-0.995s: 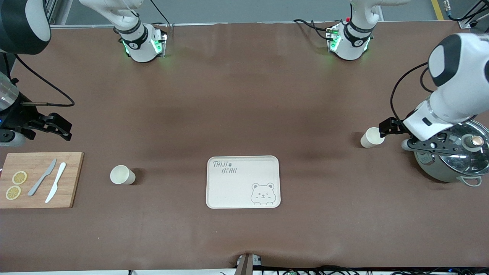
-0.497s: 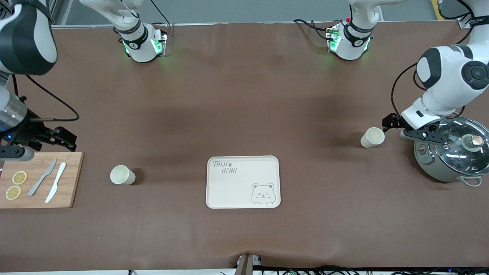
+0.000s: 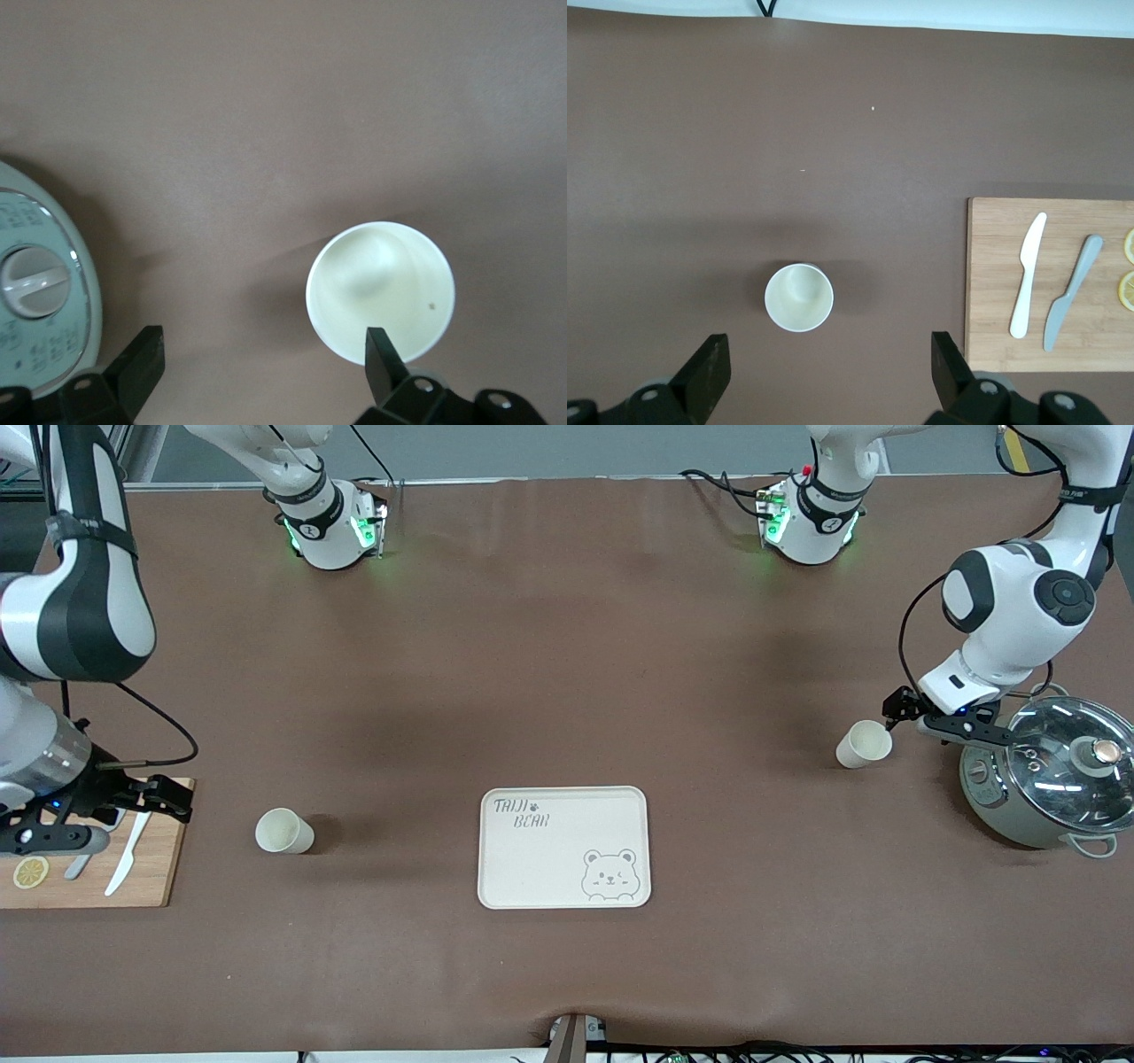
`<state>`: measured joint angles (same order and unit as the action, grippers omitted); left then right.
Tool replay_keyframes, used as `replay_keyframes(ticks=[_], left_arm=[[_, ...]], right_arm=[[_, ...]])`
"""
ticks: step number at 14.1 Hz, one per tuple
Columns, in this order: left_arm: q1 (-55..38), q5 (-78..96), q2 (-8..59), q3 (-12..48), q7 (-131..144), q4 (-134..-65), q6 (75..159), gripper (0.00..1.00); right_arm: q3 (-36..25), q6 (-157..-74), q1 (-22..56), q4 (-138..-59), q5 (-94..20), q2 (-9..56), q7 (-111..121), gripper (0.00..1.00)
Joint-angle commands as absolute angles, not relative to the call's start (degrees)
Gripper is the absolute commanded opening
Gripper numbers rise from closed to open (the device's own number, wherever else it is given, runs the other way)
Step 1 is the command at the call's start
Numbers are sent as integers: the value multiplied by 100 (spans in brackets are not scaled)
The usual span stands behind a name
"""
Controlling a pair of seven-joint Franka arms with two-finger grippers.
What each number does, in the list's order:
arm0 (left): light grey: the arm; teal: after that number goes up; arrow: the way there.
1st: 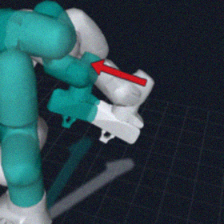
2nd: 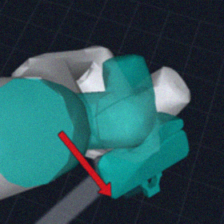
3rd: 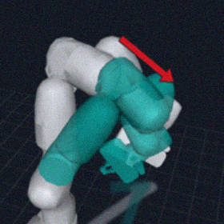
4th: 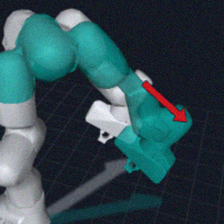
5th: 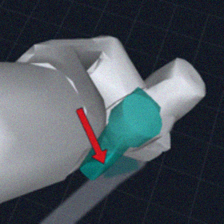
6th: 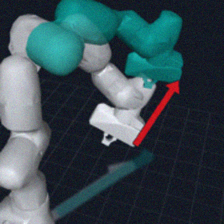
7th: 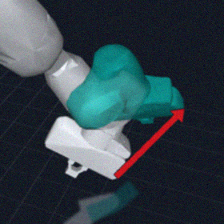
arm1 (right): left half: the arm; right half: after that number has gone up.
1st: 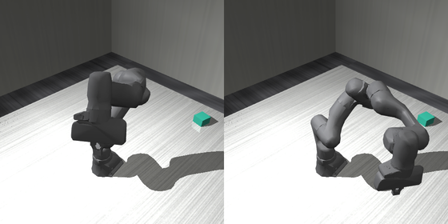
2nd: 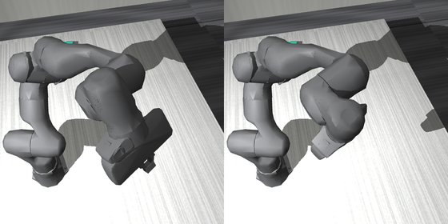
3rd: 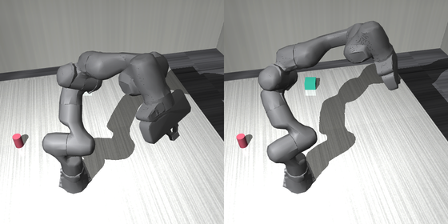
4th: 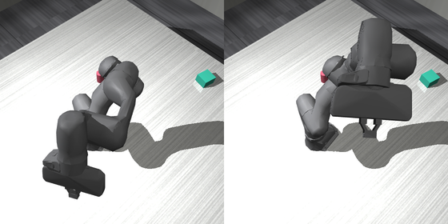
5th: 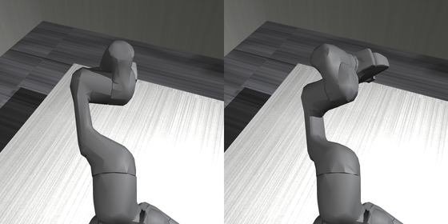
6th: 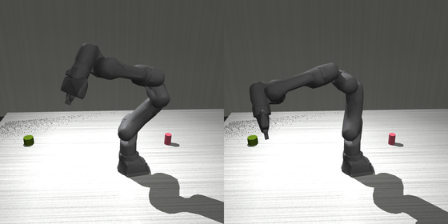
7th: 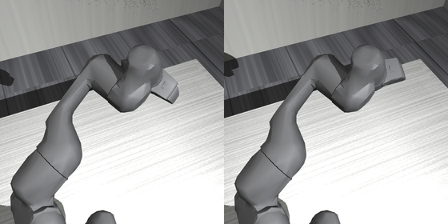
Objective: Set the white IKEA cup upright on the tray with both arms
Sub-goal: 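Grasp the pot-side cup with the left gripper while the right gripper grasps the board cup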
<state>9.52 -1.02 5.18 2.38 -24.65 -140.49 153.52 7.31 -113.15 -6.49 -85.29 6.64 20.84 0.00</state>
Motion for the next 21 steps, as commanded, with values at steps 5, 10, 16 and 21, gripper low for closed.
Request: replay_keyframes(ticks=[5, 10, 16, 21], left_arm=[[976, -132, 1010, 334, -2470, -14001, 15768, 100], [958, -132, 1248, 448, -2452, -13896, 15768, 100], [941, -71, 1398, 466, -2277, -13808, 15759, 1], [940, -106, 1476, 571, -2206, -13711, 15759, 0]], right_arm=[[791, -11417, -888, -8455, 668, 2654, 123, 100], [800, -11487, -1028, -8675, 624, 2900, 176, 100], [800, -11557, -1081, -8675, 615, 3243, 369, 100], [800, -11786, -1055, -8684, 615, 3506, 369, 100]])
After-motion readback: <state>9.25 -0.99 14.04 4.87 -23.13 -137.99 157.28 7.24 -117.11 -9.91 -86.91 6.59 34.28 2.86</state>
